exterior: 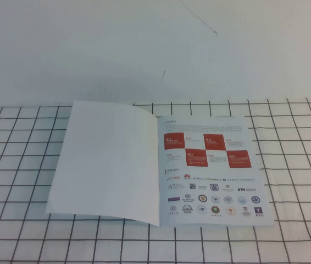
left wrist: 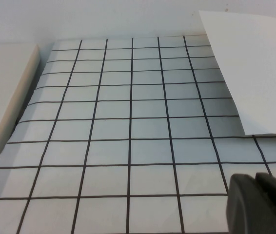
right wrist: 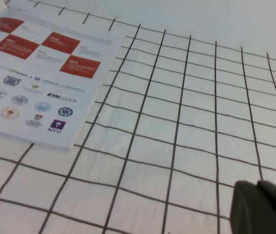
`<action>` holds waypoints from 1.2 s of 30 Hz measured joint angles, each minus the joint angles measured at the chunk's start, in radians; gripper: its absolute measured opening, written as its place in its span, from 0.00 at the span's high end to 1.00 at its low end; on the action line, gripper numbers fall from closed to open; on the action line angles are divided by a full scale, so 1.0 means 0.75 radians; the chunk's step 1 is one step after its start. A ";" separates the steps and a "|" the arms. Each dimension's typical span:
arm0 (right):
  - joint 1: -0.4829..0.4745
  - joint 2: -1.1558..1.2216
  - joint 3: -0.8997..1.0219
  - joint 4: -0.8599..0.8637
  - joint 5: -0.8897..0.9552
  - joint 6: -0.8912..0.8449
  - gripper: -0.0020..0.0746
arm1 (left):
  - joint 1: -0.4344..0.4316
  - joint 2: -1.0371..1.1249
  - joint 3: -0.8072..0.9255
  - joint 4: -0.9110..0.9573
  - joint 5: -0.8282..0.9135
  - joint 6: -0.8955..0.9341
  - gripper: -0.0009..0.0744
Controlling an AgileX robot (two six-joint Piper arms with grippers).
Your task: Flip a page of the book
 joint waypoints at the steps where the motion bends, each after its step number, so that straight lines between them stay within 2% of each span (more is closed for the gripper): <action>1: 0.000 0.000 0.000 0.000 0.000 0.000 0.98 | 0.000 0.000 0.000 0.000 0.000 0.000 0.99; 28: 0.000 0.000 0.000 0.000 -0.005 0.000 0.98 | 0.000 0.000 0.000 -0.005 -0.006 0.004 0.99; 32: 0.000 0.000 0.003 0.000 -0.073 0.000 0.98 | 0.000 0.000 0.008 -0.056 -0.086 0.003 0.99; 36: 0.000 0.000 0.003 0.000 -0.238 0.000 0.98 | 0.000 0.000 0.012 -0.177 -0.292 0.003 0.99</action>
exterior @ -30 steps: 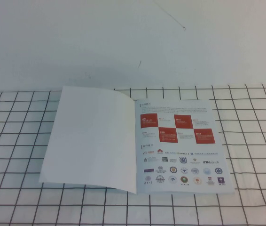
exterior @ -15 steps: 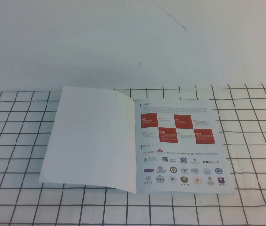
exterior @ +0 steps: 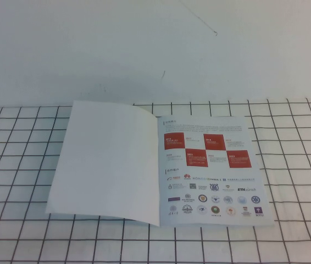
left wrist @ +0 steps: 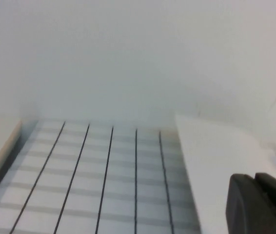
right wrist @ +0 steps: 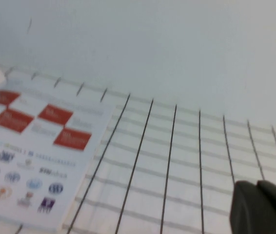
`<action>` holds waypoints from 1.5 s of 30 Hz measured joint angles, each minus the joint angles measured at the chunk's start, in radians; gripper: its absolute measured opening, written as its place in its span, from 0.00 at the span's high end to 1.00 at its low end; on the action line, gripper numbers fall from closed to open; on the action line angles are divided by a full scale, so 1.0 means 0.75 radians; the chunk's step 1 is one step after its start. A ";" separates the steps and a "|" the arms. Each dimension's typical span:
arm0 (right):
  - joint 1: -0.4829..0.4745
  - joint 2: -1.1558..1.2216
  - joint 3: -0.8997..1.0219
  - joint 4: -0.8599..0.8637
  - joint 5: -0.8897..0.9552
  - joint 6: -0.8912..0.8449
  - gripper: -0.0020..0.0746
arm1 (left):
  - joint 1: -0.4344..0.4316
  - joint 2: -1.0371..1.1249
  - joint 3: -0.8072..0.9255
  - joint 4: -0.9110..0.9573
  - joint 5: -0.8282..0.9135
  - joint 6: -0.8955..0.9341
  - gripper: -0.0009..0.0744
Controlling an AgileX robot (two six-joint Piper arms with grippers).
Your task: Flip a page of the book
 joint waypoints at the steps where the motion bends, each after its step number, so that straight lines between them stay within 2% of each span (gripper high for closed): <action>1: 0.000 0.000 0.000 0.000 -0.058 0.000 0.98 | 0.000 0.000 0.000 -0.042 -0.075 0.000 0.99; 6: 0.000 0.000 0.000 0.000 -0.309 0.000 0.98 | 0.000 0.000 0.000 -0.155 -0.391 -0.001 0.99; 13: 0.000 0.000 0.000 0.000 -0.505 0.000 0.98 | 0.000 0.000 0.000 -0.179 -0.603 0.008 0.99; 17: 0.000 0.000 0.000 0.000 -0.778 0.014 0.98 | 0.000 0.000 0.000 -0.188 -0.893 -0.160 0.99; 19: 0.000 0.000 -0.003 0.000 -0.962 0.025 0.98 | 0.000 -0.002 -0.006 -0.181 -0.961 -0.249 0.99; 21: 0.000 0.000 -0.052 0.000 -1.006 0.032 0.98 | 0.000 -0.005 -0.055 -0.122 -0.959 -0.304 0.99; 25: 0.000 0.000 -0.280 0.000 -0.914 0.047 0.98 | 0.000 -0.005 -0.289 0.179 -0.802 -0.390 0.99; 29: 0.000 0.044 -0.545 0.000 -0.708 0.027 0.98 | 0.000 0.023 -0.582 0.453 -0.474 -0.467 0.99; 34: 0.000 0.312 -0.886 0.000 -0.257 -0.011 0.98 | 0.000 0.215 -0.831 0.493 0.047 -0.497 0.99; 38: 0.000 0.543 -1.057 0.010 0.121 0.035 0.98 | 0.000 0.412 -0.927 0.431 0.451 -0.506 0.99; 41: 0.000 0.691 -1.110 0.012 0.355 0.023 0.98 | 0.000 0.534 -0.929 0.369 0.650 -0.506 0.99; 45: 0.000 0.785 -1.102 0.069 0.568 -0.013 0.98 | 0.000 0.653 -0.929 0.329 0.800 -0.488 0.99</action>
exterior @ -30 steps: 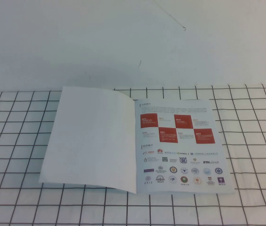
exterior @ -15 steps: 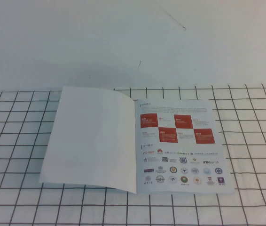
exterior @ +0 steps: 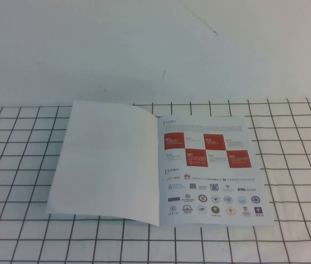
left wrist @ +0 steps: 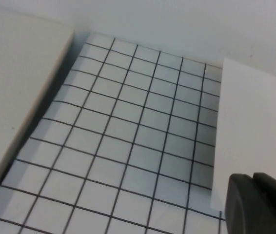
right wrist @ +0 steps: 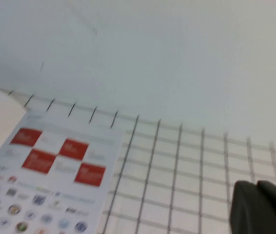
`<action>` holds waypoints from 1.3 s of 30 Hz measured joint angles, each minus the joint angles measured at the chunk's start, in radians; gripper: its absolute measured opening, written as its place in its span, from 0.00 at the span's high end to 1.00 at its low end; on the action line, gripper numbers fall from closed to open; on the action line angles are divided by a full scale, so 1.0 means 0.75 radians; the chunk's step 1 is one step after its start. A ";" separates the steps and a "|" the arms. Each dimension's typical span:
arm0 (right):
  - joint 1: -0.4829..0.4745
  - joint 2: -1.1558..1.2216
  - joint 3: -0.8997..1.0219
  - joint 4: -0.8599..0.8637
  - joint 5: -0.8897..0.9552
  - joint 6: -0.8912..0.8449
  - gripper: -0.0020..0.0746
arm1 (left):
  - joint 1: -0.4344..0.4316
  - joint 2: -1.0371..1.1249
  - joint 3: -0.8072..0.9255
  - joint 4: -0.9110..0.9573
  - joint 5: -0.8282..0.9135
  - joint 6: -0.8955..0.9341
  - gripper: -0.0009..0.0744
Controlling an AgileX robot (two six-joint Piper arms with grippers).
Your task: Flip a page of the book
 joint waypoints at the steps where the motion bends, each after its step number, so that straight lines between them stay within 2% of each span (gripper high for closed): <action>1: 0.000 0.013 0.013 0.039 0.034 -0.005 0.98 | 0.000 0.017 0.000 -0.024 0.009 0.007 0.99; 4: 0.000 0.049 0.071 0.166 0.129 -0.010 0.98 | 0.000 0.060 0.000 -0.176 0.006 0.100 0.99; 12: 0.000 0.228 0.144 0.295 0.287 -0.055 0.98 | 0.000 0.303 0.000 -0.979 -0.035 1.001 0.99; 16: 0.000 0.328 0.118 0.300 0.310 -0.065 0.98 | 0.000 0.493 -0.047 -1.146 0.005 1.194 0.99; 25: 0.000 0.620 -0.083 0.403 0.398 -0.171 0.98 | 0.000 0.819 -0.280 -1.184 0.057 1.274 0.99; 27: 0.000 0.703 -0.119 0.444 0.398 -0.208 0.98 | -0.031 0.874 -0.309 -1.184 0.057 1.276 0.99; 32: -0.005 0.868 -0.144 0.562 0.361 -0.298 0.98 | -0.240 0.991 -0.325 -1.153 -0.011 1.257 0.99; 36: -0.048 0.957 -0.145 0.659 0.316 -0.371 0.98 | -0.456 1.090 -0.357 -0.951 -0.090 1.084 0.99; 39: -0.067 1.014 -0.145 0.706 0.298 -0.466 0.98 | -0.548 1.180 -0.408 -0.815 -0.124 0.969 0.99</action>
